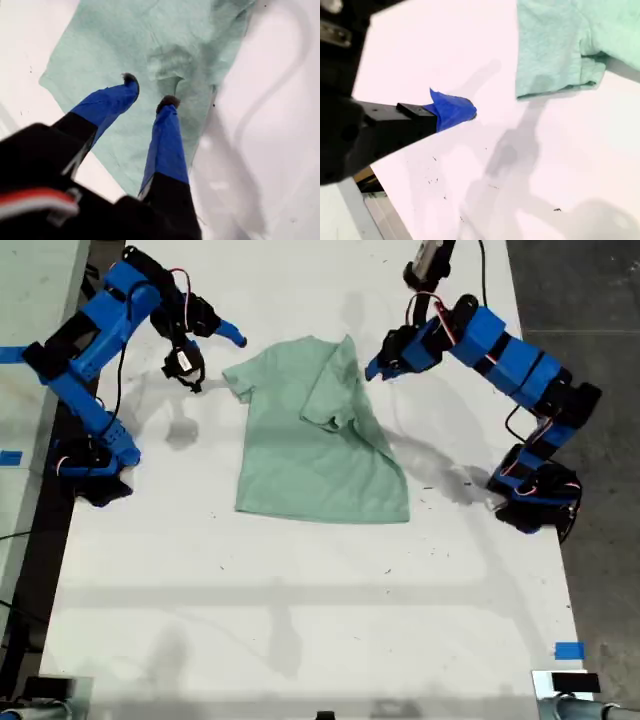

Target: Fold tshirt

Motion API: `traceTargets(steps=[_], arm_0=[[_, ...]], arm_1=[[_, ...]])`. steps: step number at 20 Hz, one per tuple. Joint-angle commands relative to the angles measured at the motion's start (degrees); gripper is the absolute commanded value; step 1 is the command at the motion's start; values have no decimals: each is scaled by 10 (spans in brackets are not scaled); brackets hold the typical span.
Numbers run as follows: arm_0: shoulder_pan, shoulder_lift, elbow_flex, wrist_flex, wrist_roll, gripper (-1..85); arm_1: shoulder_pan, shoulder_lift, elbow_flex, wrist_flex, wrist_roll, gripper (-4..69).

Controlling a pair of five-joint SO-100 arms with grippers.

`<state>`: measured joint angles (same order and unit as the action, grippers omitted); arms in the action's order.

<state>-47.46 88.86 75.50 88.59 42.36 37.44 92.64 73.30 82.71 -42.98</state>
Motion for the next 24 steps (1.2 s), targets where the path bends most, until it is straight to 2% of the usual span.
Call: traceTargets(steps=[1, 9, 16, 18, 20, 21, 24], arm_0=[[17, -15, -46, -7, 4, 366], [18, -195, -60, -102, 0, 351], [-13, -369, -147, -88, -20, 327], [-18, -392, -169, -78, -17, 226], [-18, -398, -184, -71, -17, 33], [-17, -403, -195, -63, -17, 1], [-6, -427, -258, -22, -17, 0]], arm_1=[[-2, 61, 4, -11, 3, 95], [-2, 141, 79, -19, 6, 100], [4, 250, 171, -19, 15, 110], [10, 282, 200, -21, 18, 113], [14, 301, 221, -25, 20, 115], [15, 305, 228, -27, 21, 115], [13, 304, 237, -41, 25, 116]])
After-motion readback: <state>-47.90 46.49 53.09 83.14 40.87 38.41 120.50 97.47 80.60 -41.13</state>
